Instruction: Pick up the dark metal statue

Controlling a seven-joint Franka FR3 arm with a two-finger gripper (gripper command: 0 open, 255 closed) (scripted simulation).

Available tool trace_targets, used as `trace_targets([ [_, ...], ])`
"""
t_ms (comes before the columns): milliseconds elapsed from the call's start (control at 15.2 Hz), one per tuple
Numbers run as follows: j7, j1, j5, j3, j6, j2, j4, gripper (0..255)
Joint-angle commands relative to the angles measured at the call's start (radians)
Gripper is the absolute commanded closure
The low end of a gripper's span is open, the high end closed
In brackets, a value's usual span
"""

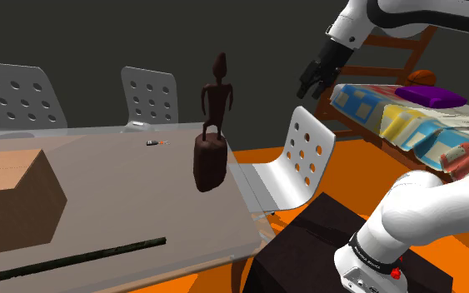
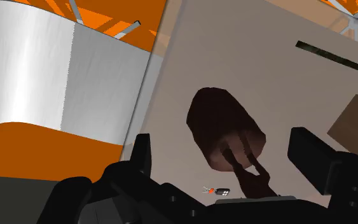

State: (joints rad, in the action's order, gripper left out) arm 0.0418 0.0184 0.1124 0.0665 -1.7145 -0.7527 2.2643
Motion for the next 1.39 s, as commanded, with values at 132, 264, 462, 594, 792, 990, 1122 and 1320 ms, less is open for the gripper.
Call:
trace_targets([
  [132,-0.085,0.032,0.008,0.031,-0.026,0.084,-0.051,0],
  [264,-0.170,0.066,0.020,0.061,-0.044,0.170,-0.108,0],
  [462,-0.298,0.114,0.049,0.100,-0.055,0.298,-0.208,0],
  [594,-0.382,0.143,0.073,0.122,-0.052,0.385,-0.282,0],
  [792,-0.506,0.179,0.117,0.147,-0.033,0.515,-0.405,0],
  [990,-0.623,0.203,0.164,0.159,0.004,0.646,-0.543,0],
  [1122,-0.695,0.213,0.196,0.160,0.037,0.734,-0.644,0],
  [1320,-0.792,0.218,0.240,0.151,0.098,0.868,-0.810,0],
])
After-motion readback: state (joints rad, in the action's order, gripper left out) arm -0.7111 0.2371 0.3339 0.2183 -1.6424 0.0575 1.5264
